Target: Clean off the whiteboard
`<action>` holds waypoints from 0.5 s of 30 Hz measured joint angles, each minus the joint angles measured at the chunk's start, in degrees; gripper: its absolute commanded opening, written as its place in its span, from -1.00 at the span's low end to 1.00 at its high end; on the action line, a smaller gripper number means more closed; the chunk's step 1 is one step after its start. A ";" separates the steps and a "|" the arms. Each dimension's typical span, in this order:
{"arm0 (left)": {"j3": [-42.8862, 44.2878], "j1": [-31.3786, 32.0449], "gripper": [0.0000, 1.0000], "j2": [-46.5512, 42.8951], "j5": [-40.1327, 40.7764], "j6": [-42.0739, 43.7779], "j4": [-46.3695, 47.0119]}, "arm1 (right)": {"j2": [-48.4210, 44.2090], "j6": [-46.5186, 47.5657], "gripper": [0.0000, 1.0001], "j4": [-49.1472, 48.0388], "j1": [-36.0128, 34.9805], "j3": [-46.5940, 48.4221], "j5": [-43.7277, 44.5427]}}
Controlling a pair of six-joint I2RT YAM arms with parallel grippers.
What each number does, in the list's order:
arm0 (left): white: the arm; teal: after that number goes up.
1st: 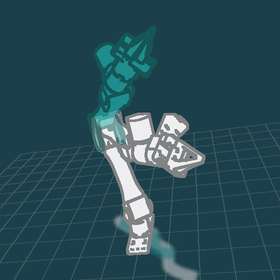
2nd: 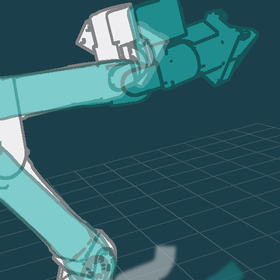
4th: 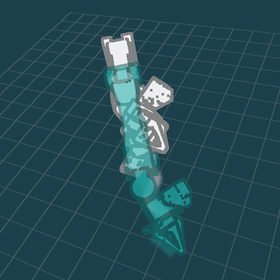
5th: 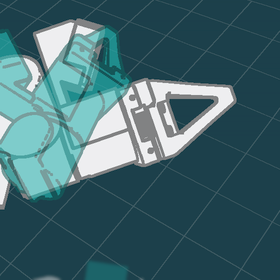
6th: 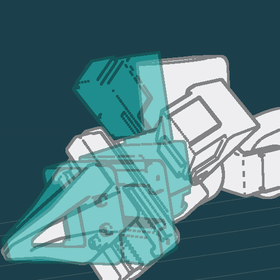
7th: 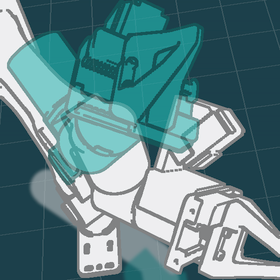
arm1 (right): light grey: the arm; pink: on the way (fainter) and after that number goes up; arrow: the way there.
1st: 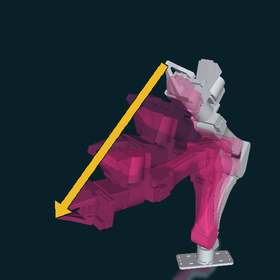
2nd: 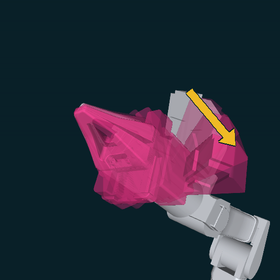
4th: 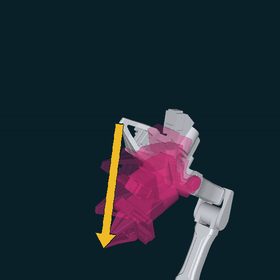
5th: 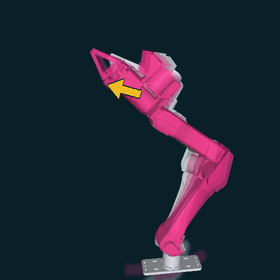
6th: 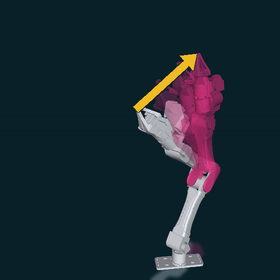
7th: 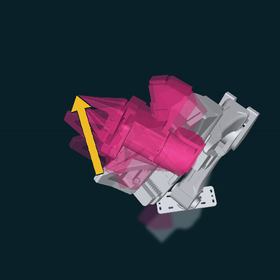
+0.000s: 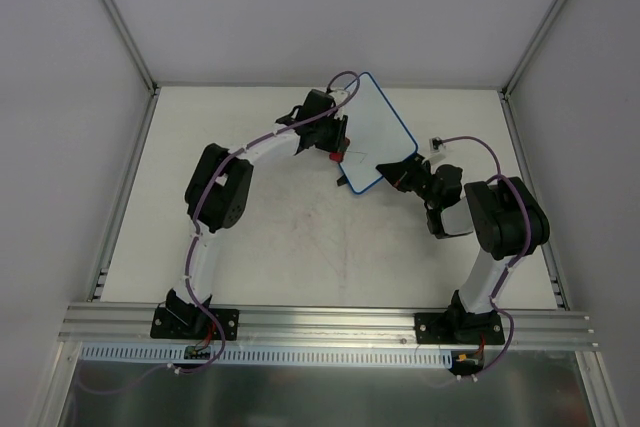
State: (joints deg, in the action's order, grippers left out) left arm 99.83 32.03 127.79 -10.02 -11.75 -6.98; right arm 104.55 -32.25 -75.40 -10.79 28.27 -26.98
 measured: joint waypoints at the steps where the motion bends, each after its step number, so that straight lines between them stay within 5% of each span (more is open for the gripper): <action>1: 0.00 0.52 -1.00 -0.20 0.20 1.01 -0.15 | -0.02 0.00 -1.00 0.00 0.04 0.00 0.00; 15: -0.87 9.97 -1.00 -3.87 -1.07 16.22 -1.90 | -0.02 -0.11 -1.00 0.11 0.22 -0.02 0.02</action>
State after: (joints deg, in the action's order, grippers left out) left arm 98.96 42.00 123.92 -11.09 4.47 -8.88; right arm 104.53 -32.36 -75.29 -10.57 28.25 -26.96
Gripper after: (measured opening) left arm 0.282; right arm 0.063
